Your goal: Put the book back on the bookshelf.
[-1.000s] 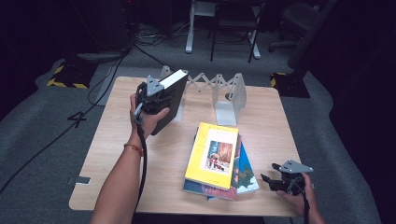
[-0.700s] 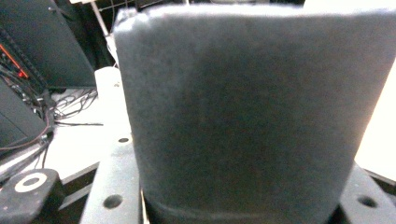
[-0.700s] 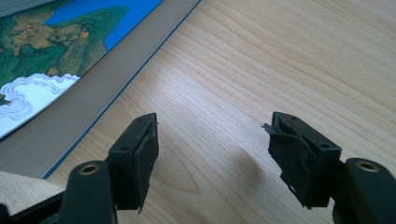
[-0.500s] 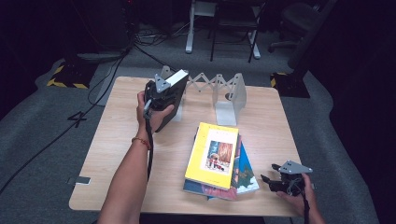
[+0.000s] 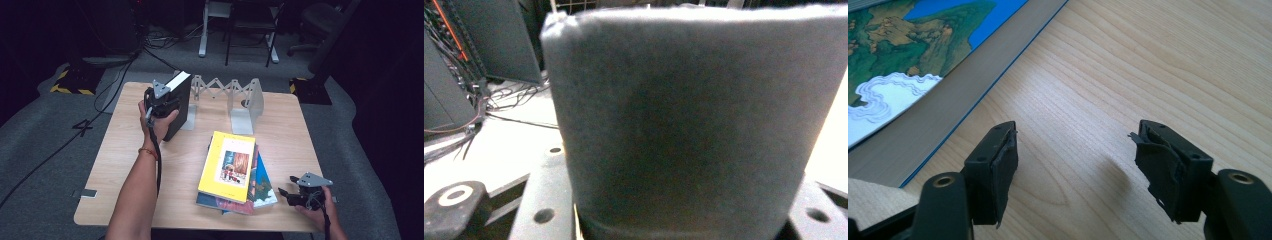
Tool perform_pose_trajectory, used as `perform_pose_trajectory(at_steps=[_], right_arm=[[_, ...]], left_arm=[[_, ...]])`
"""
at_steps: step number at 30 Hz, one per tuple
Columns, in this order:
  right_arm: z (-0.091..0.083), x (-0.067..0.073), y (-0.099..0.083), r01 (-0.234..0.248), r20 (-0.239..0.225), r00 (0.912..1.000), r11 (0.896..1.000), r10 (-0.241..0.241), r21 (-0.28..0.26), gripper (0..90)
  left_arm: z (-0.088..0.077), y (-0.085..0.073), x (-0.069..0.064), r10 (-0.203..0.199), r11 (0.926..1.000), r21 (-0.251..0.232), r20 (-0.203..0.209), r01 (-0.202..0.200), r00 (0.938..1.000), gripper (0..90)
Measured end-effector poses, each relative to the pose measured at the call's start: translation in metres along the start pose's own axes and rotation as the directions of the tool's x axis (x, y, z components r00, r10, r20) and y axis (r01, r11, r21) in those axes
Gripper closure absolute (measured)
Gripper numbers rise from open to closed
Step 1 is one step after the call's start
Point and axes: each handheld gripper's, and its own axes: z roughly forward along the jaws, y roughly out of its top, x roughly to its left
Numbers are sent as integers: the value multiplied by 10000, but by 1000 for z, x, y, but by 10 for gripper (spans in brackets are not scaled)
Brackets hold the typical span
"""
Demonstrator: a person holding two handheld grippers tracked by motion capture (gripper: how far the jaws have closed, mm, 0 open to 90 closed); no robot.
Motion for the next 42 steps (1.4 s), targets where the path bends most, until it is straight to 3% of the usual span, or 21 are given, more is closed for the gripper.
perform_pose_trajectory(at_steps=[12,32,42], right_arm=[[0,2,1,33,-37,10000,10000,-33,42,340],[2,5,2,94,-154,9998,9999,-93,73,343],[3,5,2,72,-161,9998,10000,-71,65,342]], left_arm=[[-11,-16,-3,-455,9979,-474,-258,442,9986,523],[-21,-30,-4,-262,9985,-490,-283,248,9993,491],[-24,-36,-5,-370,9979,-533,-204,359,9991,472]])
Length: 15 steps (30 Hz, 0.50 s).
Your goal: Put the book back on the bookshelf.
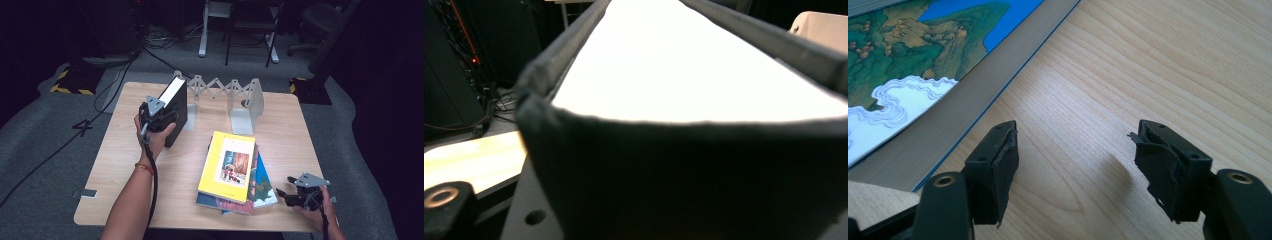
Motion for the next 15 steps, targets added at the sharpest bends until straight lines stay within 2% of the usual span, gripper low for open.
perform_pose_trajectory(at_steps=[3,7,9,15], right_arm=[[0,0,0,-8,-7,10000,10000,8,-3,341],[0,0,0,-12,-9,10000,10000,12,-8,340],[0,0,0,-8,-15,10000,10000,8,-15,340],[0,0,0,-1,-22,10000,10000,1,-7,340]], left_arm=[[-1,-2,1,-77,10000,-21,-53,76,10000,453],[-3,-7,2,-222,9998,16,111,222,9997,426],[-2,-9,4,-419,9990,171,184,416,9990,404],[-2,-19,3,-516,9983,272,42,515,9987,384]])
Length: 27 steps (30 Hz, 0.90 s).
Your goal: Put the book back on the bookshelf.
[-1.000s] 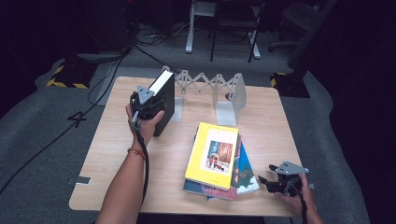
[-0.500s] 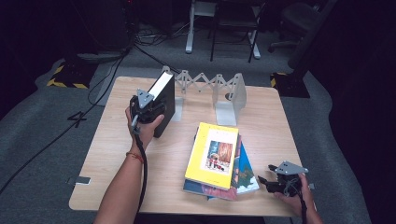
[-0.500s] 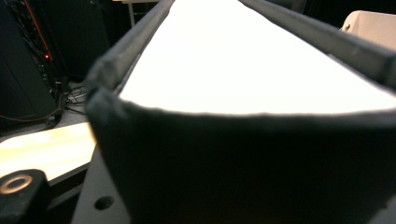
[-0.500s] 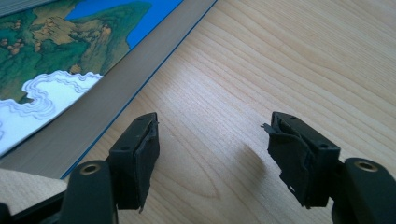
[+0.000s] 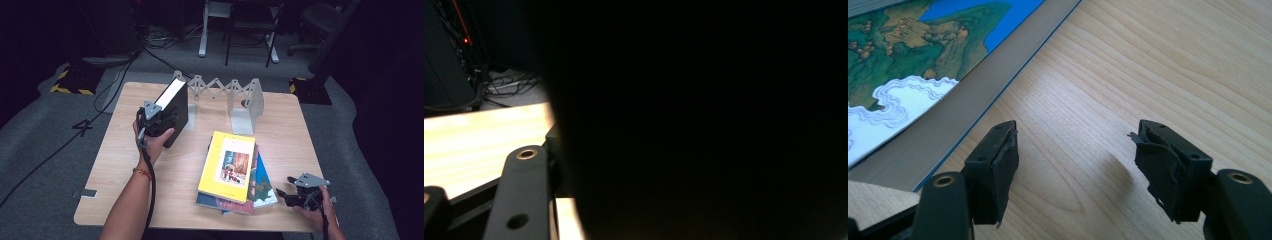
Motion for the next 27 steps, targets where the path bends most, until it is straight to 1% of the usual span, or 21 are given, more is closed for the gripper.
perform_pose_trajectory(at_steps=[3,6,11,12,16,19,22,24,26,27], right_arm=[[0,-1,0,-39,-11,10000,10000,39,-15,336],[0,0,0,-29,-1,10000,10000,29,-9,337],[0,0,0,-8,8,10000,10000,8,-6,337],[0,0,0,-4,13,10000,10000,4,-4,338],[0,0,0,-10,13,10000,10000,10,-15,339],[0,0,0,-35,-10,10000,10000,35,-27,339],[0,-1,-1,-33,-22,10000,10000,33,-45,338],[0,0,0,-32,-6,10000,10000,32,-37,339],[0,1,0,21,39,10000,10000,-21,-13,340],[0,1,0,19,27,10000,10000,-19,-15,340]], left_arm=[[-1,-7,1,14,9998,174,8,-14,10000,370],[-3,-13,2,-74,9998,204,13,74,10000,367],[-4,-21,1,211,9985,498,8,-211,9998,374],[-3,-24,1,196,9986,485,-4,-196,9998,380],[-2,-31,3,32,9982,599,205,-44,9998,417],[-1,-37,1,120,9972,737,275,-140,9995,466],[2,-44,0,439,9934,1054,169,-454,9989,475],[4,-47,1,391,9907,1295,229,-417,9990,487],[6,-48,-1,493,9908,1260,94,-501,9987,492],[6,-49,-2,509,9913,1220,-49,-499,9987,494]])
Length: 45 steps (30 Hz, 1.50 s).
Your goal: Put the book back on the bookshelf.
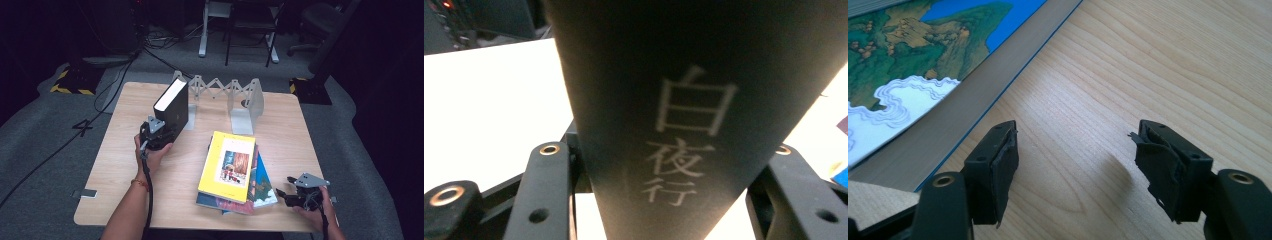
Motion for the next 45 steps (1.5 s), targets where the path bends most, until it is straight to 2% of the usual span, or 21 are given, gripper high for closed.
perform_pose_trajectory(at_steps=[4,6,13,16,17,20,23,30,36,39,43,45], right_arm=[[0,0,0,-10,-34,10000,10000,10,-4,337],[0,0,0,-5,-15,10000,10000,5,-26,338],[0,0,0,24,-21,10000,10000,-24,-26,336],[1,-1,0,18,-16,10000,10000,-18,-38,336],[1,-1,0,14,-36,10000,10000,-14,-51,336],[1,-2,0,14,-42,10000,10000,-14,-63,335],[1,-1,0,18,-31,10000,10000,-18,-69,339],[1,-2,-1,3,-66,10000,10000,-4,-74,338],[1,-2,-1,-61,-78,10000,9999,60,-96,337],[1,-2,-1,-76,-73,9999,9999,75,-95,337],[1,-2,-1,-56,-53,10000,10000,55,-71,337],[1,-2,-1,-60,-50,10000,10000,59,-73,337]], left_arm=[[3,1,-6,-194,9998,-20,-299,193,9994,511],[7,4,-14,-410,9991,24,-637,412,9971,515],[17,11,-20,-522,9985,143,-923,537,9944,519],[21,14,-21,-719,9972,147,-1032,738,9921,519],[24,17,-23,-873,9956,236,-1219,908,9887,518],[30,22,-23,-1028,9936,324,-1374,1082,9852,516],[34,26,-22,-1289,9901,373,-1408,1354,9816,514],[39,29,-21,-1348,9889,419,-1498,1425,9795,511],[37,29,-20,-1239,9901,493,-1293,1312,9838,502],[35,29,-20,-974,9925,623,-1176,1053,9883,501],[29,28,-24,-617,9962,550,-1016,675,9929,484],[27,27,-24,-669,9964,466,-901,713,9937,484]])
